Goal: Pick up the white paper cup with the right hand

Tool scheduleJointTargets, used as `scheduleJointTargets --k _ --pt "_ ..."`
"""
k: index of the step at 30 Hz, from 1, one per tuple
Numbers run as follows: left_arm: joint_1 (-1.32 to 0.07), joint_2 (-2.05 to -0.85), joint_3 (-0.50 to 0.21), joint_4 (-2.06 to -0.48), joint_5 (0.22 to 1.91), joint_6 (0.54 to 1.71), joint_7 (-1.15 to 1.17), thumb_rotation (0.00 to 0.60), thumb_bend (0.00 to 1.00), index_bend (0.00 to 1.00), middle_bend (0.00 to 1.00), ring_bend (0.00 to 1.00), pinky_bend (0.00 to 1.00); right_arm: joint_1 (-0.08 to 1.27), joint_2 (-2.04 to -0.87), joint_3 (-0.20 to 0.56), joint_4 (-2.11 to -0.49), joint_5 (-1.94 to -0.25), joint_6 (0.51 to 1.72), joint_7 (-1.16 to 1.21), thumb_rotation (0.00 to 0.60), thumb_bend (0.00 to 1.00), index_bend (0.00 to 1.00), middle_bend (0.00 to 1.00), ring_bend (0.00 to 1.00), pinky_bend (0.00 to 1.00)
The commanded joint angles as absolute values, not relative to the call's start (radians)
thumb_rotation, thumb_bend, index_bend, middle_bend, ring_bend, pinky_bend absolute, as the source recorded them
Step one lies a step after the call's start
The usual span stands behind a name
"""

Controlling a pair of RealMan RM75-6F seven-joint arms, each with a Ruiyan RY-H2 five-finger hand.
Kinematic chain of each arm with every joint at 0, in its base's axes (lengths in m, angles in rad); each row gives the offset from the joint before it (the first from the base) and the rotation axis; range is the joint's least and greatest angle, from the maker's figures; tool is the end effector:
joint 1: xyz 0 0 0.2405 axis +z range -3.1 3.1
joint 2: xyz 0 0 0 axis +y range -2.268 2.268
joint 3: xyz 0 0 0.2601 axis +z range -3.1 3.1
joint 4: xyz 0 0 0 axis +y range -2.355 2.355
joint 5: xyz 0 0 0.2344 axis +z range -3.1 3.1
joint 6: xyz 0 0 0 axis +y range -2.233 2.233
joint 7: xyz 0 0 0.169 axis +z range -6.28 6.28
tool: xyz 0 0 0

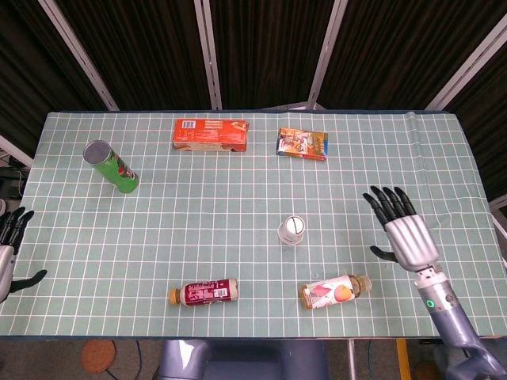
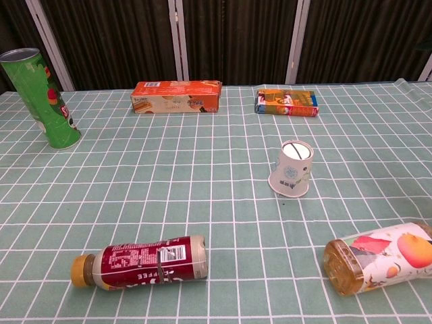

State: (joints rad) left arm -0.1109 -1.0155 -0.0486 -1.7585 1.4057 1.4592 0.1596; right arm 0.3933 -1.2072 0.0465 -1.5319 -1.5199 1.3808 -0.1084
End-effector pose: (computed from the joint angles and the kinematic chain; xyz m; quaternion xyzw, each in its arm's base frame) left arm -0.3116 0.2136 0.1583 -0.6018 -0.3744 -0.3378 0.6193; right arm -0.2573 -0.2994 0.0987 0.6907 -0.2805 0.4163 0.5206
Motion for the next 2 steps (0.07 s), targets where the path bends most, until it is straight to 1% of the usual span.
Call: scheduleJointTargets --k 1,2 --pt "-0.108 -1.015 -0.047 -1.758 1.412 1.464 0.158 0.6 0.0 0.0 0.0 0.0 0.0 0.363 -1.191 0.032 -1.548 -1.527 1.412 -0.124 0.6 0.0 0.0 0.0 0.0 0.0" --pt "-0.106 -1.015 -0.046 -1.758 1.416 1.468 0.157 0.6 0.0 0.0 0.0 0.0 0.0 0.35 -1.19 0.029 -1.551 -1.527 1.426 -0.127 0.6 0.0 0.0 0.0 0.0 0.0"
